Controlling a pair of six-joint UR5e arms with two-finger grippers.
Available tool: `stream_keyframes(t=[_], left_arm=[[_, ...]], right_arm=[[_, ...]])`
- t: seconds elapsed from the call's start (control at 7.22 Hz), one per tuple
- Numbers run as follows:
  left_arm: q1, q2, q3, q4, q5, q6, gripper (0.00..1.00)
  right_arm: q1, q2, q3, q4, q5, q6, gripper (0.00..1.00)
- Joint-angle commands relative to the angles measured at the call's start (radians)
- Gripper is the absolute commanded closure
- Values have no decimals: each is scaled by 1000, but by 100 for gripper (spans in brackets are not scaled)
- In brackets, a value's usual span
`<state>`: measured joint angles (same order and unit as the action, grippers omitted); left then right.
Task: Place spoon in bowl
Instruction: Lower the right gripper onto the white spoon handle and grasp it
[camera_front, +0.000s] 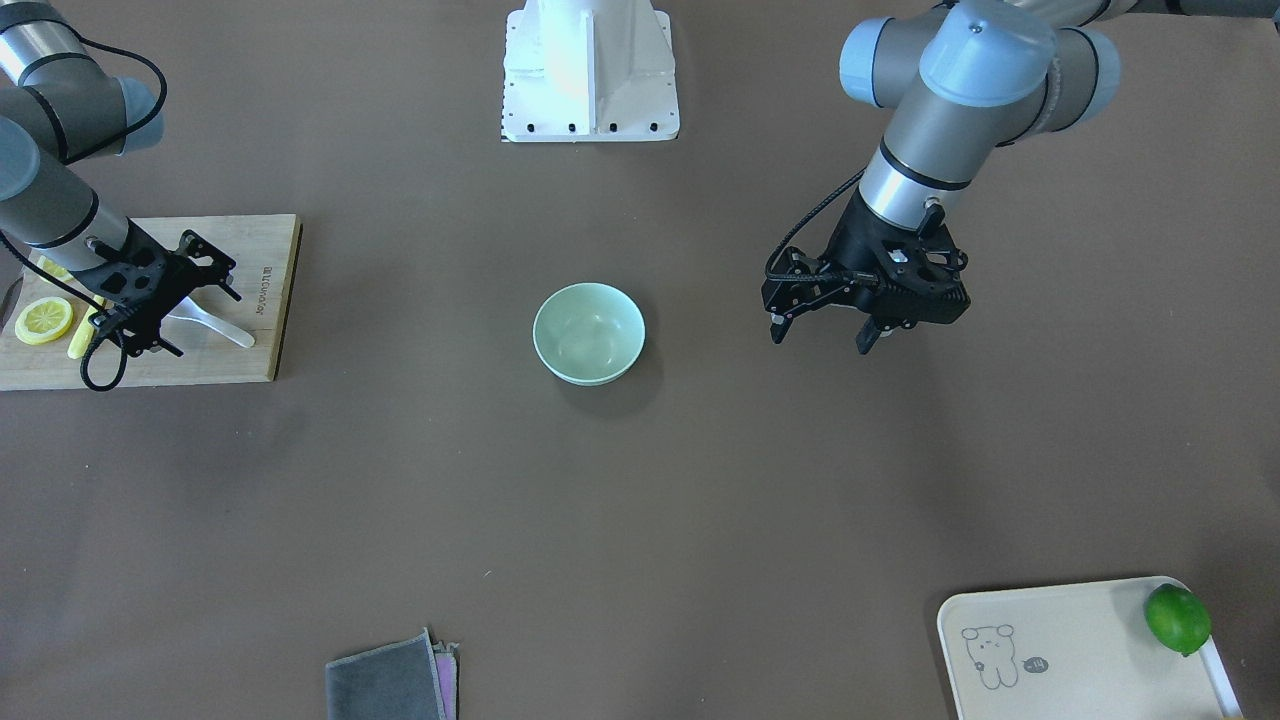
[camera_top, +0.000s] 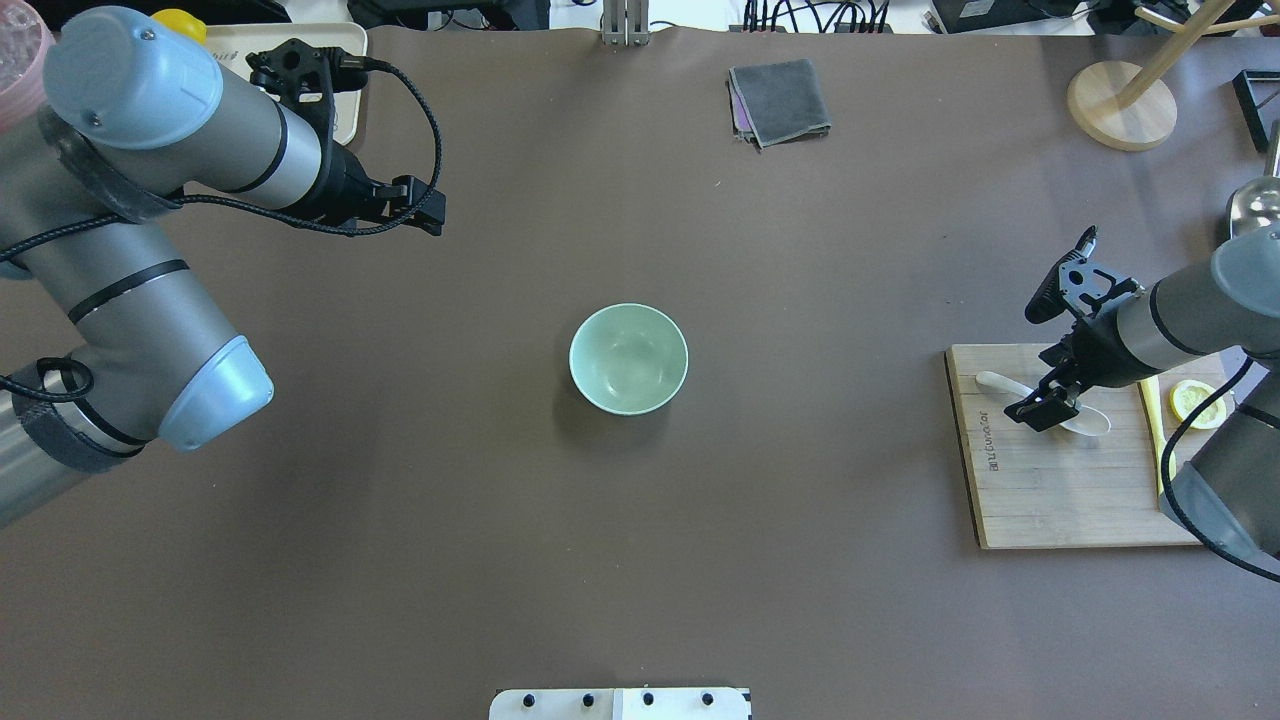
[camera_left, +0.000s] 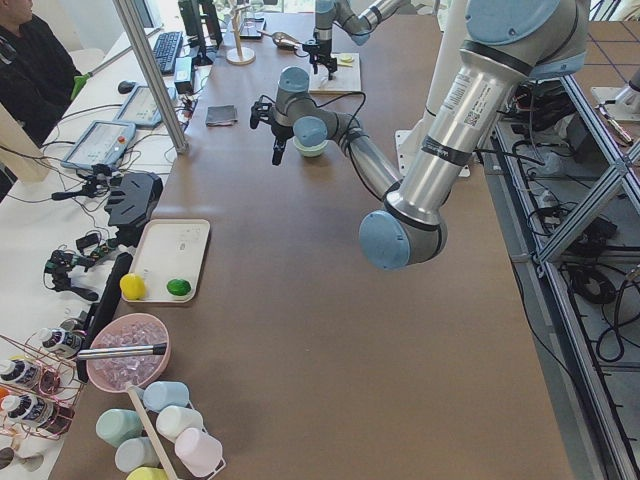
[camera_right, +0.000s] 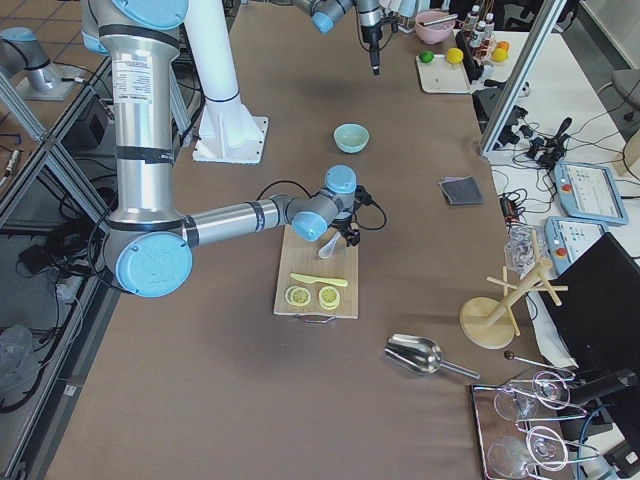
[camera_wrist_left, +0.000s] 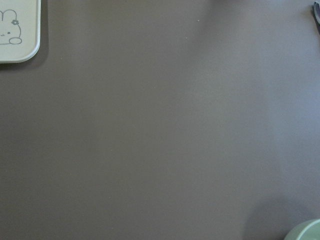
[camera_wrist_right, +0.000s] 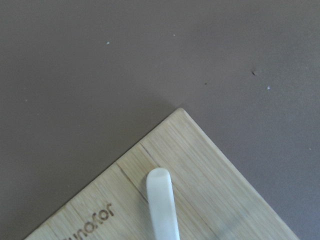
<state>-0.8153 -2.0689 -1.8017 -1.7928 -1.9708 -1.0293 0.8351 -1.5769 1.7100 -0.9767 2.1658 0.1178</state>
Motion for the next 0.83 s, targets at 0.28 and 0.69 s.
stream_keyframes(t=[0.28,0.69], left_arm=[[1,-2,-1,3,1,0,2],[1,-2,-1,3,0,0,2]], right_arm=[[-7,0,6,0,-17,28,91],[-4,-3,34,0,-14,31,100]])
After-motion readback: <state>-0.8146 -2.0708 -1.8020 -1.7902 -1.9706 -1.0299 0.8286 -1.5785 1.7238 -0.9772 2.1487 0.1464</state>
